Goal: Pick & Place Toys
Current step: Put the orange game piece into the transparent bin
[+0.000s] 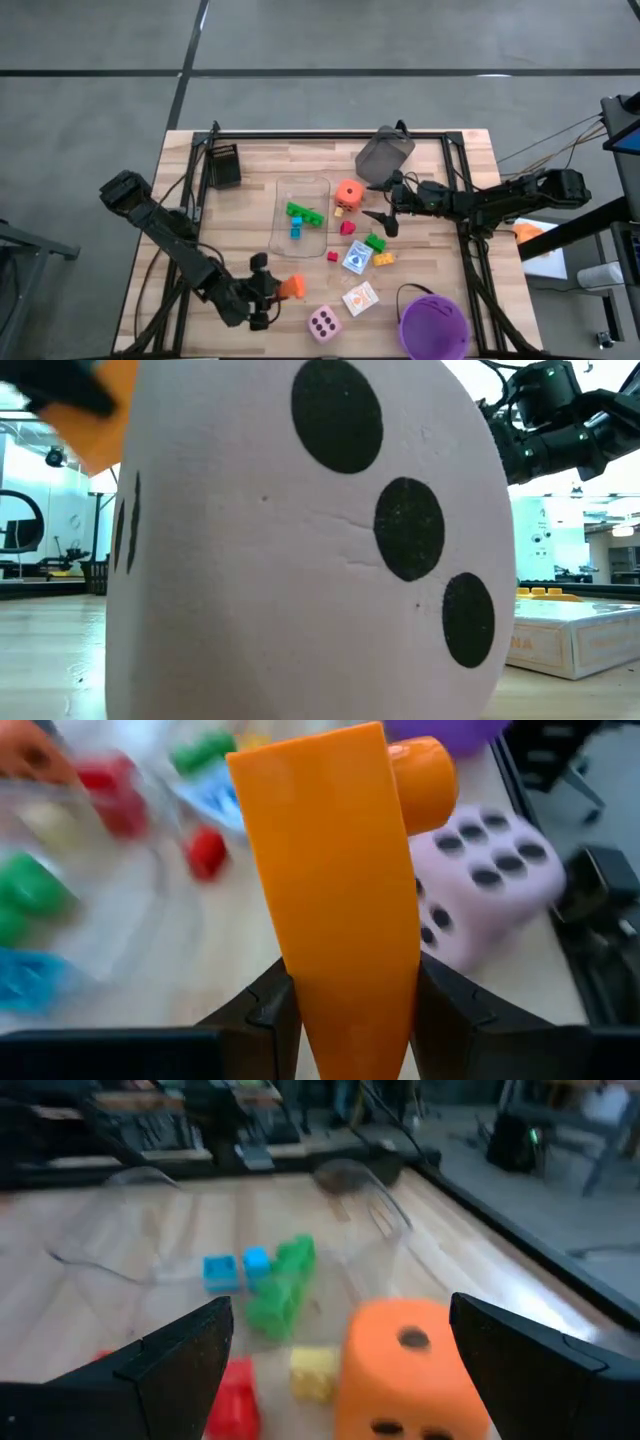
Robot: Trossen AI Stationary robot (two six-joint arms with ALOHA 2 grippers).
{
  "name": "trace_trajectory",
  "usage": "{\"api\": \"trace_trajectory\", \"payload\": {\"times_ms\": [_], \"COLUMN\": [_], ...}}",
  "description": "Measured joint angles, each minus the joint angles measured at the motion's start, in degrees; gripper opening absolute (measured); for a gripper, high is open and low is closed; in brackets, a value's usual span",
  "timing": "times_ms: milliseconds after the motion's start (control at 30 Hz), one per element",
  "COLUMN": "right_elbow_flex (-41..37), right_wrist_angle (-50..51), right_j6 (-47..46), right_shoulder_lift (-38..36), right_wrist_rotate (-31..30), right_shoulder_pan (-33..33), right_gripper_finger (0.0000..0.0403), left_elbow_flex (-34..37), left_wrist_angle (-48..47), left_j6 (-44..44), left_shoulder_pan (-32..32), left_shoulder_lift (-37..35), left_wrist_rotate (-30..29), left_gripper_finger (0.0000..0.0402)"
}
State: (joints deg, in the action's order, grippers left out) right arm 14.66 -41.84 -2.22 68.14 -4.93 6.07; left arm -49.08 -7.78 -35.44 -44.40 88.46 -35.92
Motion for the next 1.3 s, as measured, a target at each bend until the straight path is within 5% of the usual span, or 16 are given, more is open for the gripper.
{"api": "trace_trajectory", "payload": {"times_ms": [267,500,700,1033,1300], "right_elbow_flex": [0.00,0.00,0.00,1.59,5.58], "right_wrist_angle": [-12.20,-17.10,-22.48,-25.89,-24.98], "right_j6": [4.56,5.26,5.58,4.13,2.36], "right_shoulder_lift": [0.40,3.10,6.73,14.62,20.41], "right_wrist_rotate": [1.75,1.37,-0.08,-5.77,-5.78], "right_shoulder_pan": [-5.05,-5.79,-5.79,-5.73,-6.08], "right_gripper_finger": [0.0368,0.0368,0.0368,0.0368,0.0368], "left_elbow_flex": [0.46,8.22,17.11,30.24,30.44], "left_wrist_angle": [10.06,44.38,57.85,57.02,43.39], "left_j6": [19.76,37.75,45.95,34.18,28.18], "left_shoulder_pan": [7.29,15.10,21.02,35.18,37.11], "left_shoulder_lift": [-3.19,-3.65,-4.23,-12.57,-17.78], "left_wrist_rotate": [-1.42,20.80,22.67,21.96,19.74], "left_gripper_finger": [0.0133,0.0133,0.0133,0.0133,0.0133]}}
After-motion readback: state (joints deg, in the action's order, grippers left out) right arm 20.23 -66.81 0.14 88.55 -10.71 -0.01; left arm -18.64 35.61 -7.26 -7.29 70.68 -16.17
